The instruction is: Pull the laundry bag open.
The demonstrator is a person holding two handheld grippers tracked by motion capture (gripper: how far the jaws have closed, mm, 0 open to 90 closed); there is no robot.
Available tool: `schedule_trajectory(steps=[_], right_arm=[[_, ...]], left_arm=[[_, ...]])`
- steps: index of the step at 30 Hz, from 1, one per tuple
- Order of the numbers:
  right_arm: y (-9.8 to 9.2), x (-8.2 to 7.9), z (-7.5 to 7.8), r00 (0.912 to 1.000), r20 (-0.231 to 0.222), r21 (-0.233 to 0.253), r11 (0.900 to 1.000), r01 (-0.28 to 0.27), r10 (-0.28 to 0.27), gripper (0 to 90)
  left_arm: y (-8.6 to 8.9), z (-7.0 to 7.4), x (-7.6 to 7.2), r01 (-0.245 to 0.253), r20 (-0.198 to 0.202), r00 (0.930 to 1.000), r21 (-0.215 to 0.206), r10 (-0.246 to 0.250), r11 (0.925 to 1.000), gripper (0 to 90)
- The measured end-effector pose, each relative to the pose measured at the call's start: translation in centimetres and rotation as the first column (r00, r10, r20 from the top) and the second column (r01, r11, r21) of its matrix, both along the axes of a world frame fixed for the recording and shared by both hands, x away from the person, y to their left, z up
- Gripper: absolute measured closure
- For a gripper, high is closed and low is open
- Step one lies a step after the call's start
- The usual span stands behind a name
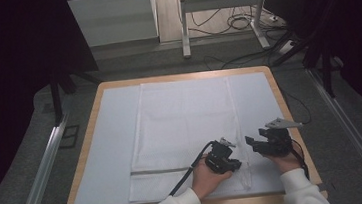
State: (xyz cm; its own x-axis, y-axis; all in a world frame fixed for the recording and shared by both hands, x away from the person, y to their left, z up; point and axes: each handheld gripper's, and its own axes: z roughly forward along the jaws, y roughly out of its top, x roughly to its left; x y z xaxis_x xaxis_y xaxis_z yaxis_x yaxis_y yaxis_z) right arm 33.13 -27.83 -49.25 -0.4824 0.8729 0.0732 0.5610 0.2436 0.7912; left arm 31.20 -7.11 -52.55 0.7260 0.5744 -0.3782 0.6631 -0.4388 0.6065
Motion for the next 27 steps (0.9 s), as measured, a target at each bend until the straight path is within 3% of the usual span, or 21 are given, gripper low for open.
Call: schedule_trajectory(steps=[10, 27], right_arm=[[-0.11, 0.00, -0.08, 0.9998, -0.016, 0.003, 1.000, -0.015, 0.015, 34.4], [0.50, -0.05, -0.28, 0.9906, -0.117, 0.044, 0.997, -0.066, 0.071, 32.2]], left_arm=[[0.18, -0.08, 0.11, -0.001, -0.013, 0.9999, -0.017, 0.001, 0.9999, 85.4], [0.51, -0.04, 0.14, -0.004, -0.015, 0.9999, -0.045, 0.003, 0.9990, 86.1]])
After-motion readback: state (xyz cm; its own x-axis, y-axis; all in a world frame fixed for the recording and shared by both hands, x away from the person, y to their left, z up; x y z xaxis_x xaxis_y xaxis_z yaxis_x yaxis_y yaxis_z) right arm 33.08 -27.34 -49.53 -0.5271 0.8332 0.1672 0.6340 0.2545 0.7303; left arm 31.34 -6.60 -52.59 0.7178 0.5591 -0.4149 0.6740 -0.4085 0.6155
